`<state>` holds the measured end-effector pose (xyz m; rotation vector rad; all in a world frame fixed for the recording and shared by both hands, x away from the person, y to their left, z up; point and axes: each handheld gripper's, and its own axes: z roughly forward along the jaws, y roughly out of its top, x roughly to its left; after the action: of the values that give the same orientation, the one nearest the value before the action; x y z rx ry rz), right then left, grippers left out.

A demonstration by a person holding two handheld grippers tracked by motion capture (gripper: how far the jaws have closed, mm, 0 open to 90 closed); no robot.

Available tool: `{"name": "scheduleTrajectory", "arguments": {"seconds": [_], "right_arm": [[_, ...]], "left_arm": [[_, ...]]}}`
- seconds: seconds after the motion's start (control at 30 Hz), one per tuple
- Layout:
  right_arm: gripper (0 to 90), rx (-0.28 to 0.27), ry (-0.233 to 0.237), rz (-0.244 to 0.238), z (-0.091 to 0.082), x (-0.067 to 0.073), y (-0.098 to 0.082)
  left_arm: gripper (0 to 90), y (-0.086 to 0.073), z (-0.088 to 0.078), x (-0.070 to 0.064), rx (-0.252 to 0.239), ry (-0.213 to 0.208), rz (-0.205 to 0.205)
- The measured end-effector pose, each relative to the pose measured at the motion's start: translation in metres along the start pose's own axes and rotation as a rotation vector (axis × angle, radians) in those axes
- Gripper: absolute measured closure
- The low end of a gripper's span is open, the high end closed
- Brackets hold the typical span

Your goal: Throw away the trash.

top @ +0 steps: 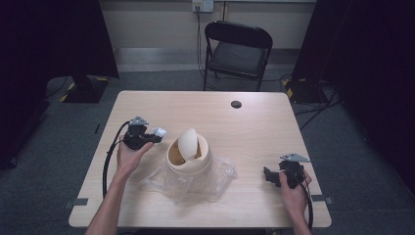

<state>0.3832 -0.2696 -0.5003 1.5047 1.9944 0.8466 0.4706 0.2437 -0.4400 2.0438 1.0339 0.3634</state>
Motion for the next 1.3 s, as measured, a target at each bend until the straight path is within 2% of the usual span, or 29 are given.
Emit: {"name": "scheduleTrajectory", "arguments": {"seconds": [0.13,0.27,0.3,0.37,0.47,0.53,0.67,0.77,0.8,0.9,1.2,1.27,1.3], "right_arm": [[10.3,0.000,0.000,0.000,0.000,0.000,0.000],[10.3,0.000,0.000,0.000,0.000,0.000,0.000],[10.3,0.000,0.000,0.000,0.000,0.000,0.000],[10.3,0.000,0.000,0.000,0.000,0.000,0.000],[10.3,-0.001,-0.001,0.002,0.000,0.000,0.000],[10.3,0.000,-0.001,0.001,0.000,0.000,0.000],[10.3,0.000,-0.001,0.000,0.000,0.000,0.000],[10.3,0.000,0.000,0.000,0.000,0.000,0.000],[10.3,0.000,0.000,0.000,0.000,0.000,0.000],[10.3,0.000,0.000,0.000,0.000,0.000,0.000],[10.3,0.000,0.000,0.000,0.000,0.000,0.000],[10.3,-0.001,-0.001,0.000,0.000,0.000,0.000],[10.3,0.000,0.000,0.000,0.000,0.000,0.000]], "left_arm": [[79.8,0.002,-0.006,-0.005,-0.026,-0.020,0.006],[79.8,0.003,-0.013,-0.009,-0.034,-0.022,0.009],[79.8,0.005,-0.019,-0.014,-0.045,-0.014,0.028],[79.8,0.006,-0.026,-0.017,-0.070,-0.028,0.029],[79.8,0.006,-0.032,-0.021,-0.082,-0.031,0.033],[79.8,0.005,-0.038,-0.025,-0.107,-0.046,0.027],[79.9,0.001,-0.044,-0.029,-0.122,-0.049,0.034],[79.9,-0.001,-0.049,-0.031,-0.149,-0.059,0.014],[79.9,-0.003,-0.055,-0.031,-0.168,-0.064,-0.005],[79.9,-0.004,-0.063,-0.034,-0.194,-0.078,-0.011],[79.8,-0.001,-0.083,-0.051,-0.245,-0.106,0.028],[79.8,0.001,-0.091,-0.057,-0.268,-0.140,0.040],[79.8,0.001,-0.093,-0.059,-0.271,-0.141,0.051]]}}
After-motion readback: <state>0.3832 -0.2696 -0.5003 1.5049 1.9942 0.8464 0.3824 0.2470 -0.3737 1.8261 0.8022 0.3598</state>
